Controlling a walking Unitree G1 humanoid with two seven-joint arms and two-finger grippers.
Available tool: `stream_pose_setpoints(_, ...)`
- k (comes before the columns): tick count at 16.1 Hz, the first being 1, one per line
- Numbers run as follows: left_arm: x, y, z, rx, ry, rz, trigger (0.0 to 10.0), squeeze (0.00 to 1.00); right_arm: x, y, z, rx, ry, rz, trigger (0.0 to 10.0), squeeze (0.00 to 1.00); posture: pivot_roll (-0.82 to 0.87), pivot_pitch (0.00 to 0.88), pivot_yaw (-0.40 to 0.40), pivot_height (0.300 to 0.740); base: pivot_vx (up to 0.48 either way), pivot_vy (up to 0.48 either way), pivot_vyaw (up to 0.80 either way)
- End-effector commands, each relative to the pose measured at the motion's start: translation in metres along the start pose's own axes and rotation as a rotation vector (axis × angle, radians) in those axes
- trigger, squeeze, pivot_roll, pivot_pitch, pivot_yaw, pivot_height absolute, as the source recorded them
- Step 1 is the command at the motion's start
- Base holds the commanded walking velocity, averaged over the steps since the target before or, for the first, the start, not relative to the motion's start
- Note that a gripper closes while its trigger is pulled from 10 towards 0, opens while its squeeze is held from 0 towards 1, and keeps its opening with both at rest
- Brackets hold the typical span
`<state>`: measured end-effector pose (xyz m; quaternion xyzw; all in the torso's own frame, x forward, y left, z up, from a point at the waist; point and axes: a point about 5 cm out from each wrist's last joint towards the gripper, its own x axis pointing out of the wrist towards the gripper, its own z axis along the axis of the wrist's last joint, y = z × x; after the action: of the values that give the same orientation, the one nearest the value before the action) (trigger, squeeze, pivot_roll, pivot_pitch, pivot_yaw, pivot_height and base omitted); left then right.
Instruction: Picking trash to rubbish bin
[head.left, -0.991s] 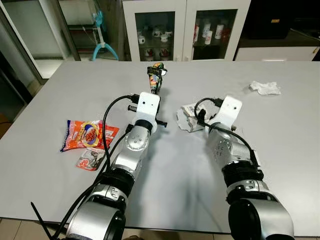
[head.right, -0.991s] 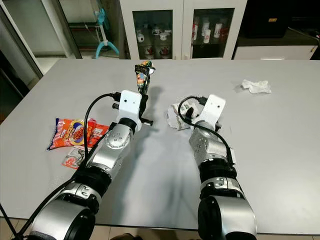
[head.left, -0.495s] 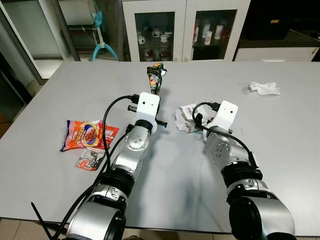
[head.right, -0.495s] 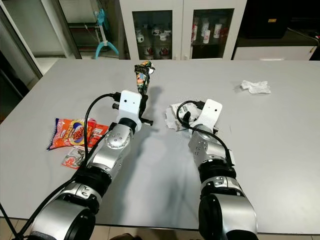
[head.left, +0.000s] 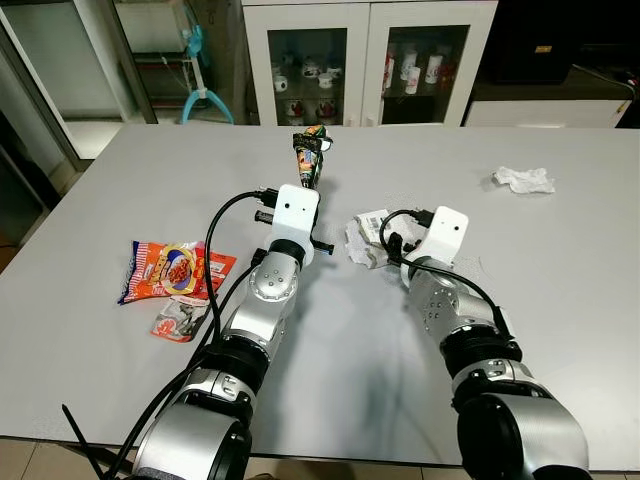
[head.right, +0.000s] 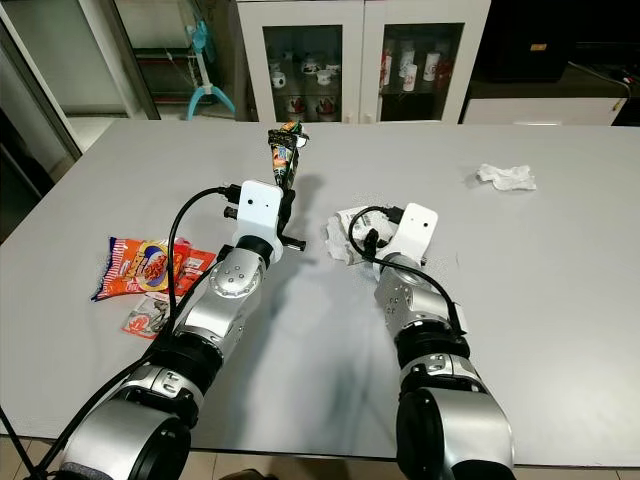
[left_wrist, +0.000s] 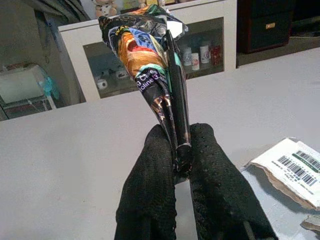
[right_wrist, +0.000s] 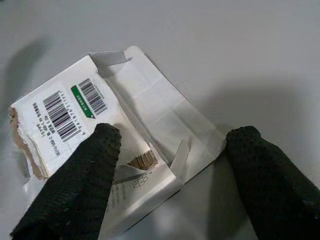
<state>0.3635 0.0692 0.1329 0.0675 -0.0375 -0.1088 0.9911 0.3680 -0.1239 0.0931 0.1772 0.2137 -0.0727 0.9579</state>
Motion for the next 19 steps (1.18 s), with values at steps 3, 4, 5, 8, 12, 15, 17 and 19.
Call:
stream_pose_setpoints(3, -0.0004, 0.0035, -0.002, -0.014, 0.015, 0.02, 10.0, 0.0, -0.0002, -0.0041, -0.0129, 0.013, 0.05, -0.003, 0.0, 0.0, 0.0, 0.0, 0.035, 0.74, 0.0, 0.0, 0.0)
stream_pose_setpoints(4, -0.0004, 0.0034, -0.0021, -0.014, 0.015, 0.019, 10.0, 0.0, -0.0002, -0.0043, -0.013, 0.014, 0.051, -0.003, 0.0, 0.0, 0.0, 0.0, 0.035, 0.74, 0.0, 0.0, 0.0)
stream_pose_setpoints(5, -0.0002, 0.0029, -0.002, -0.014, 0.018, 0.019, 10.0, 0.0, -0.0002, -0.005, -0.0132, 0.018, 0.051, -0.002, 0.0, 0.0, 0.0, 0.0, 0.034, 0.74, 0.0, 0.0, 0.0)
stream_pose_setpoints(8, -0.0002, 0.0028, -0.0024, -0.015, 0.021, 0.022, 10.0, 0.0, -0.0008, -0.0046, -0.0146, 0.028, 0.049, 0.007, 0.0, 0.0, 0.0, 0.0, 0.033, 0.74, 0.0, 0.0, 0.0)
stream_pose_setpoints(12, -0.0001, 0.0035, -0.0029, -0.014, 0.026, 0.024, 10.0, 0.0, -0.0011, -0.0036, -0.0152, 0.036, 0.045, 0.012, 0.0, 0.0, 0.0, 0.0, 0.034, 0.74, 0.0, 0.0, 0.0)
stream_pose_setpoints(15, 0.0001, 0.004, -0.0031, -0.013, 0.029, 0.025, 10.0, 0.0, -0.0015, -0.0041, -0.0155, 0.046, 0.041, 0.014, 0.0, 0.0, 0.0, 0.0, 0.035, 0.74, 0.0, 0.0, 0.0)
stream_pose_setpoints(17, 0.0002, 0.0043, -0.0031, -0.012, 0.03, 0.027, 10.0, 0.0, -0.002, -0.0022, -0.0138, 0.057, 0.028, 0.027, 0.0, 0.0, 0.0, 0.0, 0.037, 0.74, 0.0, 0.0, 0.0)
stream_pose_setpoints(19, 0.0004, 0.0052, -0.0031, -0.01, 0.031, 0.03, 10.0, 0.0, -0.0026, 0.0014, -0.0116, 0.069, 0.012, 0.045, 0.0, 0.0, 0.0, 0.0, 0.041, 0.74, 0.0, 0.0, 0.0)
